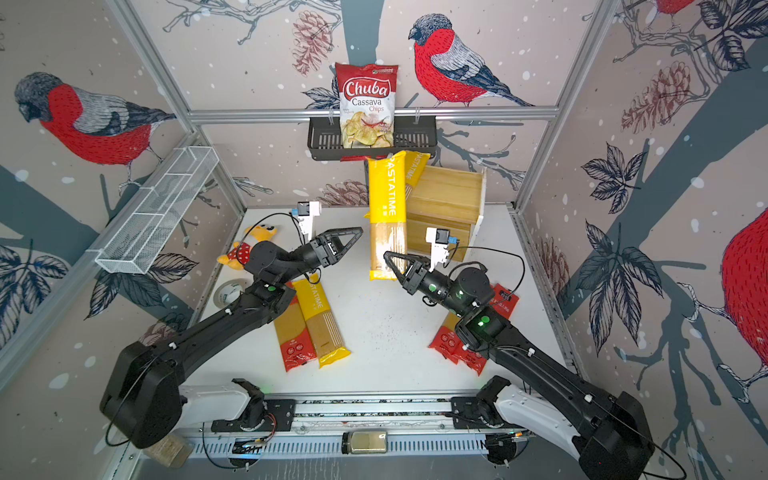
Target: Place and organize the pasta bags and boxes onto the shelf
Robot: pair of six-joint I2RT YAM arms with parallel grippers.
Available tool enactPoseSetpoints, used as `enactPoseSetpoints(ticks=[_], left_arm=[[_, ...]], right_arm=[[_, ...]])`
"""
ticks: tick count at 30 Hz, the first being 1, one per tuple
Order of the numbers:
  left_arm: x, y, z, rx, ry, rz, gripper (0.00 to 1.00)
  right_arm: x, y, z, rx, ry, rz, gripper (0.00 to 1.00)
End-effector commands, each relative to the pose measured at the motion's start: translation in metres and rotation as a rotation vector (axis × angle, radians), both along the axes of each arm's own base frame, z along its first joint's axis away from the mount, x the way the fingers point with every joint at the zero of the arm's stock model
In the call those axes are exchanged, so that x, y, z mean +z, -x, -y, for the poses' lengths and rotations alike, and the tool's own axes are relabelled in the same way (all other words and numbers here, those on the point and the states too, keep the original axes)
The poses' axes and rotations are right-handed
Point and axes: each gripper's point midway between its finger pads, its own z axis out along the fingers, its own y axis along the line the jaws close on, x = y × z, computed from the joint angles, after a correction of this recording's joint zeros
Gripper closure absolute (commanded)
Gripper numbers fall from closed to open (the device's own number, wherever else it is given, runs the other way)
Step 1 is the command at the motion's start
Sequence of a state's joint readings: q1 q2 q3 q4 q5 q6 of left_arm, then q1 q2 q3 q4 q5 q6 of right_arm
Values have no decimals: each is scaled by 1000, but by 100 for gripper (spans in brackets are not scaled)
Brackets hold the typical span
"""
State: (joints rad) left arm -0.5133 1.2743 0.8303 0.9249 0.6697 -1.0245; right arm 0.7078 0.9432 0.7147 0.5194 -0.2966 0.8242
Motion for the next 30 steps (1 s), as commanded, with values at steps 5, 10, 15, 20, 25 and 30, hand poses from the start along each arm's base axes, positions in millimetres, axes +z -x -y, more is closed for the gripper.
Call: enactPoseSetpoints(ticks=[5,10,15,20,25,30], left_arm=[[-15,-5,-13,114,-58,2,30],[-33,-16,-26,212,-43,-91,30],[-39,-16,-24,202,-20,-118,30],[-45,-15,-18,186,-14,-128,30],[-46,-14,-11,162,-5,-130,30],[-46,-12,-12,164,-11,-122,30]], right_arm=[[65,-45,40,-215,-102,-92,99],[67,-86,65,-242,-146,-244,99],[65,-105,68,-218,-150,-292,99],[45,-118,61,-193,-170,-369,99],[27,-130,56,-172,-187,-434,89],[11,-131,62,-182,-208,-471,67]])
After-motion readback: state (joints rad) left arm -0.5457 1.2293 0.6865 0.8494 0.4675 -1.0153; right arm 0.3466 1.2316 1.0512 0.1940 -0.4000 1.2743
